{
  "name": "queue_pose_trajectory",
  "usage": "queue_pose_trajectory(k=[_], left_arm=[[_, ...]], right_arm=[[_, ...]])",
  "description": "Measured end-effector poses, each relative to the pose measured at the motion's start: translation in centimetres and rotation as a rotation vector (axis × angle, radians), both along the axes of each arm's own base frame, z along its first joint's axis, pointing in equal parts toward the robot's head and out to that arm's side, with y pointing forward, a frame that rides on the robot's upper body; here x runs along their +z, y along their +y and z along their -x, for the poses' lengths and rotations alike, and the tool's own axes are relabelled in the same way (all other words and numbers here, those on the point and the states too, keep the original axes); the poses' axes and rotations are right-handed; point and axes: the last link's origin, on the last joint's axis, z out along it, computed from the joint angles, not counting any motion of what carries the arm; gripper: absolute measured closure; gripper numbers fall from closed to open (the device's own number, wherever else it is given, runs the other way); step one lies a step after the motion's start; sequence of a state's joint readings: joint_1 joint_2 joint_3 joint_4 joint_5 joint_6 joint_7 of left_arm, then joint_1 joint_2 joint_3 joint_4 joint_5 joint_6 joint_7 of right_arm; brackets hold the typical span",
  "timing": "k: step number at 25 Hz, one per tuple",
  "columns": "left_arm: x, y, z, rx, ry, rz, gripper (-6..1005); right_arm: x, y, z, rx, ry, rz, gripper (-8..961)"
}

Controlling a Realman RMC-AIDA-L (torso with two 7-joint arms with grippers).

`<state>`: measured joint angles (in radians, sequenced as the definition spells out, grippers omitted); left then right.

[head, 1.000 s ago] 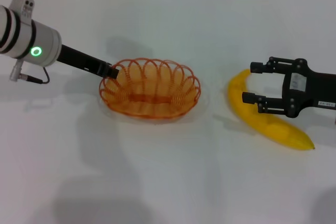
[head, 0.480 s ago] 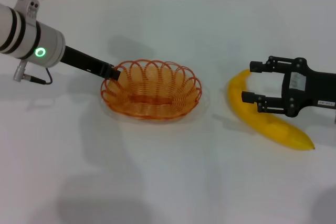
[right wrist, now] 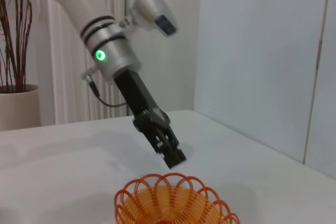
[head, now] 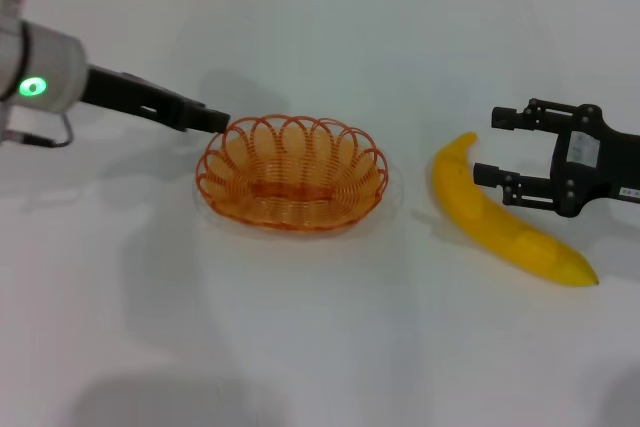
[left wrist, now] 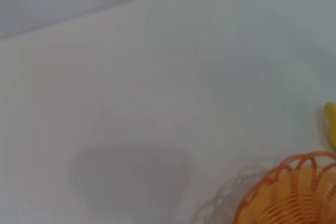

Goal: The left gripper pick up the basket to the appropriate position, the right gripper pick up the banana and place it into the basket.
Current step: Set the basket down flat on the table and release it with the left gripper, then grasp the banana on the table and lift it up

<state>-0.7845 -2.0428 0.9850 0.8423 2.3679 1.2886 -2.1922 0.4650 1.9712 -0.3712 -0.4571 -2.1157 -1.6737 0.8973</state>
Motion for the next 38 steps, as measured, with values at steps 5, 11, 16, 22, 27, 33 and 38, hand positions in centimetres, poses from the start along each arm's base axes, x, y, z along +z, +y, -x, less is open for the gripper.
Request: queue_pose_trajectory(k=[5,11,16,22,27,33,38], left_arm=[[2.7,-3.7,2.4,-0.15,-0.036,-0.071,580],[2.0,-9.8,7.0,-0.465,-0.069,-0.115,335],[0.1,-13.8,10.7,-0.573,-0.124,-0.19,171],[-0.9,-14.7,12.8,-0.548,-0.177,-0.292,81],[-0.8,-14.7,12.9,-0.539,-0.187,-0.305,81],[-0.8,-14.5,12.7,-0.545,-0.196,-0.312,81],[-0.8,-14.4,12.6,-0.548,-0.2,-0.315,81]], right_arm=[[0.0,-0.1,-0.1,-0.005,0.0,-0.001,314],[0.1,-0.5,-0.6,-0.018,-0.001,-0.008,316],[0.2,-1.0,-1.0,-0.034,0.002,-0.017,319],[-0.1,-1.7,-1.7,-0.047,-0.029,0.006,322],[-0.7,-1.7,-2.5,-0.105,-0.079,0.062,324],[-1.1,-0.5,-2.6,-0.219,-0.163,0.17,328],[-1.8,0.4,-2.8,-0.272,-0.224,0.19,330]])
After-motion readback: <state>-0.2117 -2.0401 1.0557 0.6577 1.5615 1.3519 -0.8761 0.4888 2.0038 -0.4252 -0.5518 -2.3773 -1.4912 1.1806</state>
